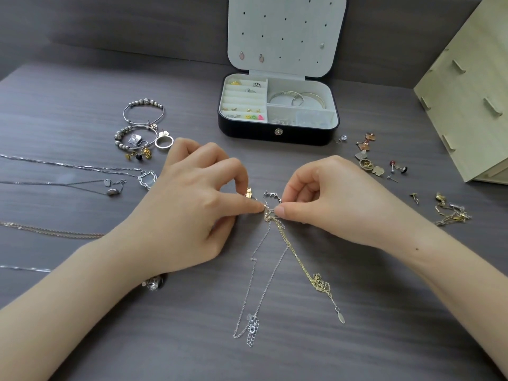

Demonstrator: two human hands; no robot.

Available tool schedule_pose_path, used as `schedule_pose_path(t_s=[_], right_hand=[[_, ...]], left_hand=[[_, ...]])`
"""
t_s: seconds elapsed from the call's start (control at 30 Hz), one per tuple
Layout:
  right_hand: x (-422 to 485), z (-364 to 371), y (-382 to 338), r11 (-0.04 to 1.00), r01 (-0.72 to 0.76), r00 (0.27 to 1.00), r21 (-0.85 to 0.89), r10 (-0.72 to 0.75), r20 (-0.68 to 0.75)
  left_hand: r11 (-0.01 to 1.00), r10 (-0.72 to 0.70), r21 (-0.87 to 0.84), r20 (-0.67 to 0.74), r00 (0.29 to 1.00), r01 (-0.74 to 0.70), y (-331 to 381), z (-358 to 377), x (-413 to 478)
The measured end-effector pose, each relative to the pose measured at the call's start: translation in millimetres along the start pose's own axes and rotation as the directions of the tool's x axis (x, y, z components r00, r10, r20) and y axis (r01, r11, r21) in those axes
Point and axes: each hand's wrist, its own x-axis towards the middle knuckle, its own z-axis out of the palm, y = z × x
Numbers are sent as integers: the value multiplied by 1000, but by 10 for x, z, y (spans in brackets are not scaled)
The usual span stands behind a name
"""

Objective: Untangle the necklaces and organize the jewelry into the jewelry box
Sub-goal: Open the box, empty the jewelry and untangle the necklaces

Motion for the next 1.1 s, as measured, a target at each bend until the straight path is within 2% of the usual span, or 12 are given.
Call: schedule_pose_path(t_s=[0.17, 0.43, 0.67, 1.1], right_hand=[[5, -1, 6, 1000, -2, 1000, -3, 2, 0], [6, -6, 4, 1000, -7, 1000, -6, 7, 15], [41, 51, -39, 995, -46, 998, -87, 42, -47], [66, 26, -11, 996, -80, 995, -37, 78, -60]], left_hand=[[998, -11, 56, -23, 1000, 12, 2, 14, 5], [1000, 18, -6, 51, 999, -18, 18, -13, 13], [999, 38, 32, 25, 999, -39, 13, -22, 19], [997, 70, -15, 10, 997, -70, -15, -69, 12]])
